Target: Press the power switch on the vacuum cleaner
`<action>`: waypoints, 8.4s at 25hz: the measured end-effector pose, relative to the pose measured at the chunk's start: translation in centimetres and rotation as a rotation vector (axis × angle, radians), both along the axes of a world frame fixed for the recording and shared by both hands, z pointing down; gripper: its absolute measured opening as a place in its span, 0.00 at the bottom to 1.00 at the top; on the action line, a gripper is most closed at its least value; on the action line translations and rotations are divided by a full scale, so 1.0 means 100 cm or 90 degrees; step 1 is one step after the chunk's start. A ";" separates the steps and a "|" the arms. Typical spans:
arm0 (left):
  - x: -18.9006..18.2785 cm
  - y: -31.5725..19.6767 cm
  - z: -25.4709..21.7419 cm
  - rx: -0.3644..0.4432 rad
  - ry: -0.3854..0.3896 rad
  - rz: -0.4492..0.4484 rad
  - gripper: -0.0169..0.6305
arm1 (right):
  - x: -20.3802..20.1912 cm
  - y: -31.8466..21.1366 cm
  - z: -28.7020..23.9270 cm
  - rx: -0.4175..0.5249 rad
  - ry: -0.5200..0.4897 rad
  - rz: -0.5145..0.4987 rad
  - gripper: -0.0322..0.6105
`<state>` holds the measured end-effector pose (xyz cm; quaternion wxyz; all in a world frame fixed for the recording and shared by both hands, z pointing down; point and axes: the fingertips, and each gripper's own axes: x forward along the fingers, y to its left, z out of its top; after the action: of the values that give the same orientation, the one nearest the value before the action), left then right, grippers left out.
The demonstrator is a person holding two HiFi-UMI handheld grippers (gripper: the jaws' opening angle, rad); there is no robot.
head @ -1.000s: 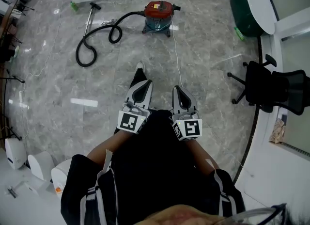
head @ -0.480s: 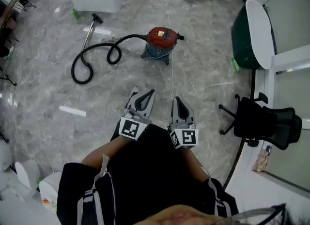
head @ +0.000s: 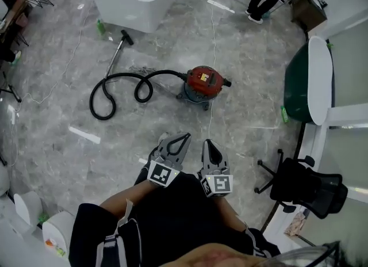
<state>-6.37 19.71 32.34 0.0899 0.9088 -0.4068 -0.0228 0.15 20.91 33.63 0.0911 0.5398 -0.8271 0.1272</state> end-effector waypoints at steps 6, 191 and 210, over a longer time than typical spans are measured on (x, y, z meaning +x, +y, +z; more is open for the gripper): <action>-0.015 -0.058 -0.002 -0.011 0.020 -0.003 0.05 | -0.010 -0.062 -0.009 0.012 0.003 0.012 0.07; 0.062 -0.234 0.267 -0.256 0.023 -0.145 0.05 | 0.074 -0.407 0.517 -0.256 0.345 -0.286 0.07; 0.080 -0.232 0.156 -0.188 -0.021 -0.010 0.05 | 0.112 -0.307 0.213 -0.152 0.083 0.085 0.07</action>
<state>1.62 -3.49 47.94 0.2156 0.8829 -0.4140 0.0516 11.39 -9.79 54.89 0.1992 0.5861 -0.7607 0.1951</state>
